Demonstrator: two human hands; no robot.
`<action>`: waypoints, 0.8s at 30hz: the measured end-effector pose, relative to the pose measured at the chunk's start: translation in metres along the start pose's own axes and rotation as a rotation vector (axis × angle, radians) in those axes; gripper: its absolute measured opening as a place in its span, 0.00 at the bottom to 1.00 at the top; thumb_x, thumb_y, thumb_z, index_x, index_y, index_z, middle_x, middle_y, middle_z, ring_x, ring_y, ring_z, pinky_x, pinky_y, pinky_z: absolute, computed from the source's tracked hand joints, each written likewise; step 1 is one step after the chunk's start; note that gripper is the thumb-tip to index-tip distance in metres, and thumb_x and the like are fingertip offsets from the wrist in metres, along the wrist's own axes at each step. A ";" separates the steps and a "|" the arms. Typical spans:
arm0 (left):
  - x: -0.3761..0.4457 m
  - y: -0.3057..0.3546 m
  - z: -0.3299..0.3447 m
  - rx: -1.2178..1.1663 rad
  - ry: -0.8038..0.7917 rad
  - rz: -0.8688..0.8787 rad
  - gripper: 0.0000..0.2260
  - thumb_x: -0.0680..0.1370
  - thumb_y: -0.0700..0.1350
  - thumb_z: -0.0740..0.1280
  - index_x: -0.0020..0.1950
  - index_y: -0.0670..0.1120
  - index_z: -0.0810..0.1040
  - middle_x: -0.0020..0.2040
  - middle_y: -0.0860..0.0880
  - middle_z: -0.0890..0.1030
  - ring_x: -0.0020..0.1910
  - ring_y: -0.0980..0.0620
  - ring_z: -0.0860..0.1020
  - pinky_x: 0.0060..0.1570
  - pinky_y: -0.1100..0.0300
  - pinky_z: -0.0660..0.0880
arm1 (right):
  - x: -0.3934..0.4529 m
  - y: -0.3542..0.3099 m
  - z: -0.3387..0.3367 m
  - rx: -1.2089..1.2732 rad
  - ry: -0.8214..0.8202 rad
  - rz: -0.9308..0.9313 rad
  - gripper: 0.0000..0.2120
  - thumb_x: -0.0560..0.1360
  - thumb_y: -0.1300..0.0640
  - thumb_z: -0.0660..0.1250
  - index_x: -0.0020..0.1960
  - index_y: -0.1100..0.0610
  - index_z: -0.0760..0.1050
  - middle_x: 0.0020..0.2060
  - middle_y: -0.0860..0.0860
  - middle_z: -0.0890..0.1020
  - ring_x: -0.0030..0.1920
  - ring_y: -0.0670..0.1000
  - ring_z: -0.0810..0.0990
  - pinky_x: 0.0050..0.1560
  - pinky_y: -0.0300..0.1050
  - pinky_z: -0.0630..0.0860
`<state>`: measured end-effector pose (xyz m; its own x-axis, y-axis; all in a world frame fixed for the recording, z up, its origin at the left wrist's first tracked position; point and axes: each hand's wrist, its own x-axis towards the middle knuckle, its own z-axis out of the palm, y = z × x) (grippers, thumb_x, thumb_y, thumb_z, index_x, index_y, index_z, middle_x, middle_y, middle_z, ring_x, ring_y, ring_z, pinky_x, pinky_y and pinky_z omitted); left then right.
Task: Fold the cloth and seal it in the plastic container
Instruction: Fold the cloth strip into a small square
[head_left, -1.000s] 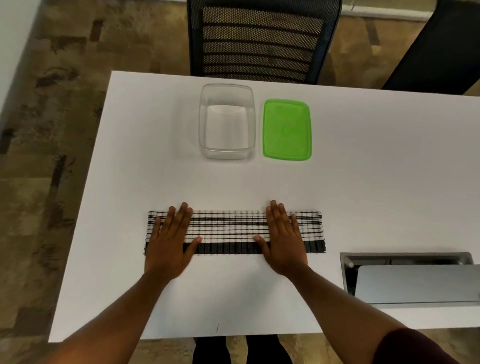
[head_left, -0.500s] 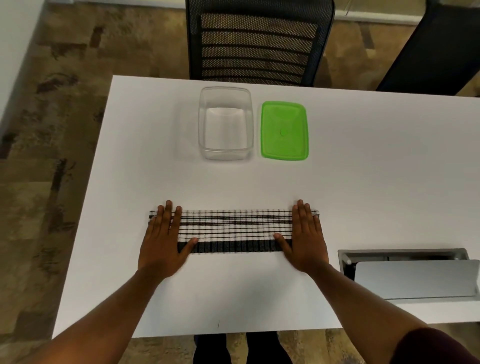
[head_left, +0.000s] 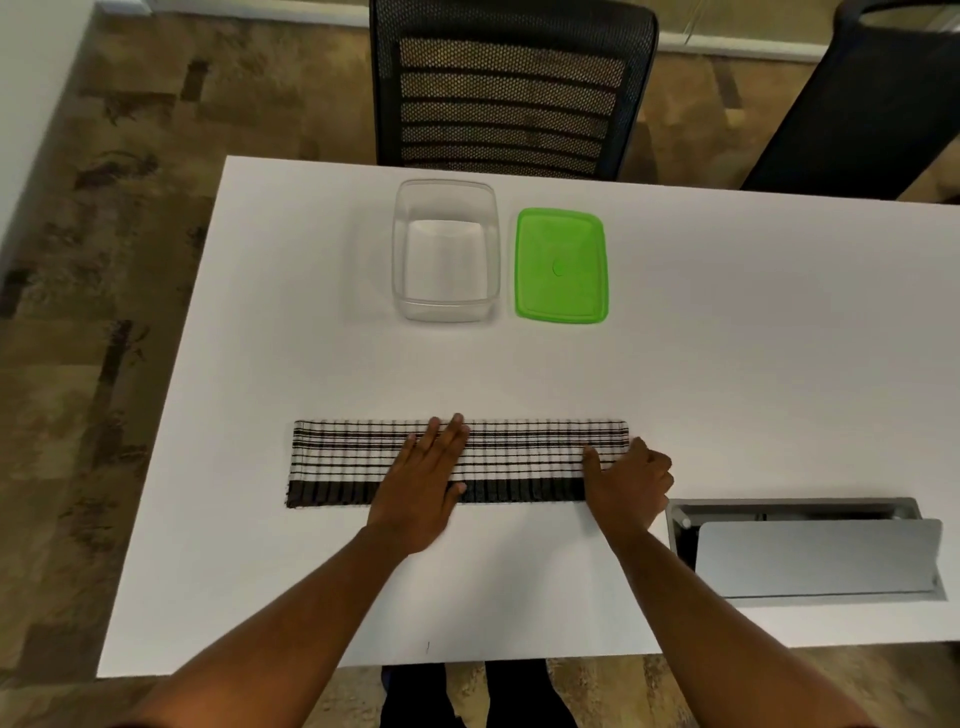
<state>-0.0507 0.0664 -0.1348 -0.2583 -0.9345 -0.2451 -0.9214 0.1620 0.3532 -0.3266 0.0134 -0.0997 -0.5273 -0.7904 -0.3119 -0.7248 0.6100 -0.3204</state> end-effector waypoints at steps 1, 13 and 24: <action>0.001 0.003 0.003 0.003 -0.003 -0.007 0.33 0.83 0.53 0.54 0.83 0.53 0.39 0.83 0.57 0.37 0.82 0.51 0.39 0.81 0.48 0.49 | 0.004 0.000 -0.002 0.016 -0.016 0.017 0.35 0.74 0.43 0.73 0.74 0.60 0.68 0.69 0.62 0.72 0.69 0.66 0.70 0.66 0.64 0.70; 0.006 0.018 0.009 0.015 -0.019 -0.055 0.31 0.83 0.57 0.47 0.83 0.52 0.38 0.83 0.56 0.37 0.82 0.52 0.36 0.81 0.50 0.43 | 0.036 0.005 -0.020 0.203 -0.223 0.038 0.20 0.72 0.48 0.76 0.57 0.58 0.76 0.54 0.56 0.81 0.56 0.60 0.82 0.58 0.54 0.79; 0.005 0.020 0.009 0.025 0.012 -0.036 0.30 0.84 0.55 0.51 0.83 0.50 0.42 0.84 0.53 0.42 0.83 0.49 0.41 0.79 0.49 0.42 | -0.036 -0.051 -0.033 0.208 -0.202 -0.395 0.13 0.72 0.53 0.73 0.53 0.48 0.72 0.42 0.42 0.79 0.42 0.47 0.79 0.45 0.43 0.72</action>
<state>-0.0732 0.0681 -0.1369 -0.2216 -0.9435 -0.2463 -0.9371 0.1361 0.3216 -0.2855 0.0089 -0.0430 -0.1183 -0.9495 -0.2908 -0.7372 0.2802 -0.6148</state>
